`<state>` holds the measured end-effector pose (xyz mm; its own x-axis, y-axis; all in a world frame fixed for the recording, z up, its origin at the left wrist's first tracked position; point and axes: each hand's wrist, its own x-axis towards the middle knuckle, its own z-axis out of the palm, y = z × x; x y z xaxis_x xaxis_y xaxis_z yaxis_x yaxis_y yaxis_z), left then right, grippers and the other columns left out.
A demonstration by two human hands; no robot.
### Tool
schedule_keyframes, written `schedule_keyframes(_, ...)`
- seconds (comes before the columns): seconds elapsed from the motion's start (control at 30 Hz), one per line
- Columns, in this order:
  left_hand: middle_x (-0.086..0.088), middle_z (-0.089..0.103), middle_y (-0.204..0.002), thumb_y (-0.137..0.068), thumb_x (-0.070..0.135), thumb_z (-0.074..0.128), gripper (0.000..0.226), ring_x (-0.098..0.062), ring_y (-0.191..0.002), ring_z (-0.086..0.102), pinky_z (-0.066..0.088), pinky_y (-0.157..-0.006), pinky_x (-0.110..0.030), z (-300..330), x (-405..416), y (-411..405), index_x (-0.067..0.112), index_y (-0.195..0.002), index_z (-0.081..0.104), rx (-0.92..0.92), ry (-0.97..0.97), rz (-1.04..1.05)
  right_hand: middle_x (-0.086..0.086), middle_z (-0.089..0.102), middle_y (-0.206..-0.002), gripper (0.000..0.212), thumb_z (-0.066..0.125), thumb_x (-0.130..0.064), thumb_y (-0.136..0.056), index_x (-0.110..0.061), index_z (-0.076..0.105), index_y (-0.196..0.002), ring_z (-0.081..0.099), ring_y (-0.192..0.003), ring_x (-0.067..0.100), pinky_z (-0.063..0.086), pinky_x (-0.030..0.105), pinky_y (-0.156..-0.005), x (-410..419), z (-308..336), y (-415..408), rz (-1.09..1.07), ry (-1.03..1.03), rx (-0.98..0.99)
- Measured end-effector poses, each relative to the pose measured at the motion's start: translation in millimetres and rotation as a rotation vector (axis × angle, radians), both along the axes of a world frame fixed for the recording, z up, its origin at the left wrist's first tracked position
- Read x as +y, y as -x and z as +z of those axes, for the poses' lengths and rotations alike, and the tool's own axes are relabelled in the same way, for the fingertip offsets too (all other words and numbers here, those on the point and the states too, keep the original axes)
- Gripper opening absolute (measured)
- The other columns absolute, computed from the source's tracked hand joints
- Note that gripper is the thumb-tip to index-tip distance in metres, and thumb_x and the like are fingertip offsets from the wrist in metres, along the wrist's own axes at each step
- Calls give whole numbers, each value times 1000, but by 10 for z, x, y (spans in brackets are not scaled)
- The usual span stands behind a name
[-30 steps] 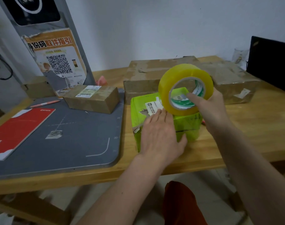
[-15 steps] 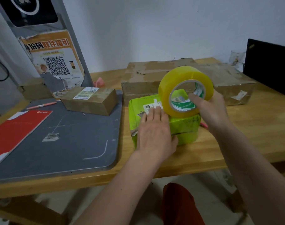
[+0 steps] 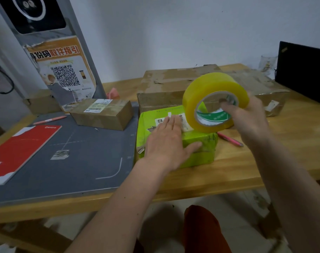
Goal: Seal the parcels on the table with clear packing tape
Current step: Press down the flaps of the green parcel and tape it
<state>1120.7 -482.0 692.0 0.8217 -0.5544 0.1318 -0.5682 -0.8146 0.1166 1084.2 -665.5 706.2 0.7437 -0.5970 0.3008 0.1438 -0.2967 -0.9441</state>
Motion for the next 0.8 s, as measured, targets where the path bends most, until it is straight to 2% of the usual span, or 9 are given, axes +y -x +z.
schedule_keyframes(0.13,2,-3,-167,-94,70,31,91,-13,-153,-2,6,-122,-30,-3,0,1,15,-159,-3,16,-17,16,-4,68,-89,21,66,-4,-86,-16,68,-104,65,-85,14,51,31,-80,-195,39,60,-42,-10,-34)
schedule_keyframes(0.23,2,-4,-167,-94,70,29,91,-12,-153,-3,6,-122,-31,-1,-15,-2,16,-159,-3,33,-40,24,3,63,-85,19,63,0,-85,-12,65,-99,61,-78,19,51,38,-78,-442,-57,160,-109,2,-23)
schedule_keyframes(0.37,3,-4,-167,-94,70,29,89,-12,-153,-3,6,-122,-31,4,-18,-16,19,-159,-2,41,-49,19,24,63,-100,24,63,-7,-82,-2,62,-106,64,-94,39,53,58,-83,-526,-309,206,-115,-104,32)
schedule_keyframes(0.43,4,-4,-167,-94,70,30,87,-11,-153,-4,7,-122,-32,10,-17,-17,23,-159,-1,47,-47,14,27,63,-105,26,63,-8,-83,-1,62,-109,63,-99,43,54,60,-82,-532,-342,186,-92,-143,27)
schedule_keyframes(0.53,3,-4,-167,-94,70,29,82,-13,-153,-4,9,-122,-34,2,-18,-26,30,-158,-2,58,-49,5,19,66,-105,22,61,-4,-90,-6,63,-111,65,-98,37,56,56,-80,-555,-406,177,-68,-231,38)
schedule_keyframes(0.7,0,-5,-167,-93,71,28,75,-17,-154,-4,11,-122,-39,2,-26,-52,42,-157,2,88,-87,-4,8,68,-96,15,70,-9,-86,-18,67,-98,65,-99,37,52,60,-88,-442,-736,220,-131,-455,110)
schedule_keyframes(0.8,-1,-5,-167,-89,76,33,78,-19,-154,-2,8,-122,-41,114,-1,-97,44,-156,6,130,-125,-21,5,68,-94,15,69,-9,-87,-21,67,-96,65,-98,35,54,57,-84,-432,-725,223,-121,-462,105)
